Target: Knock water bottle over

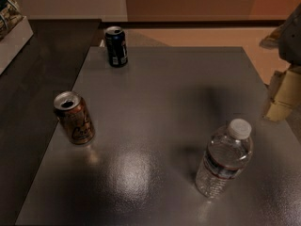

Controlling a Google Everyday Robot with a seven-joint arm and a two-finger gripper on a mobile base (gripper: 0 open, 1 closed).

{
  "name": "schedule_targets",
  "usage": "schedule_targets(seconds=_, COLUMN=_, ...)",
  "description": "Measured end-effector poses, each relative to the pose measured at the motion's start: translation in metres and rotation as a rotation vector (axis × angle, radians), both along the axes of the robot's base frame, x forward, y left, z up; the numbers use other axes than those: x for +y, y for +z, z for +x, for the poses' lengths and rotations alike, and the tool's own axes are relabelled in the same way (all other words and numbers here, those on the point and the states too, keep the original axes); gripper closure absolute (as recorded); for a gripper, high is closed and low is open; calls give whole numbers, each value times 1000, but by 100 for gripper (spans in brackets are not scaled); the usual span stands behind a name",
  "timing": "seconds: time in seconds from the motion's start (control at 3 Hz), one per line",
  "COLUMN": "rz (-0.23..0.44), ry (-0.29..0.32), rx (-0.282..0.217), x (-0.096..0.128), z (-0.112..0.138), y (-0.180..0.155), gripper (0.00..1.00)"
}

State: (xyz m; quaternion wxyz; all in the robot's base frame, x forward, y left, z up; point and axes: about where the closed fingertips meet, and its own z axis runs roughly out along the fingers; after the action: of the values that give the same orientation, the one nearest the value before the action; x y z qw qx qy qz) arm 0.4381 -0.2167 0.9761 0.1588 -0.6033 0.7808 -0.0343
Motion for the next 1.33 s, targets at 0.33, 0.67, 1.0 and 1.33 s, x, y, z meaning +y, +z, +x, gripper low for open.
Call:
schedule_targets(seconds=0.33, rz=-3, ry=4, rx=-1, x=0, z=0, y=1, gripper=0)
schedule_targets(seconds=0.67, rz=-8, ry=13, rx=-2, x=1, z=-1, y=2, gripper=0)
schedule_targets(seconds=1.0, rz=-8, ry=13, rx=-2, x=1, z=-1, y=2, gripper=0)
schedule_targets(seconds=1.33, rz=1, ry=69, rx=31, x=-3, z=-18, y=1, gripper=0)
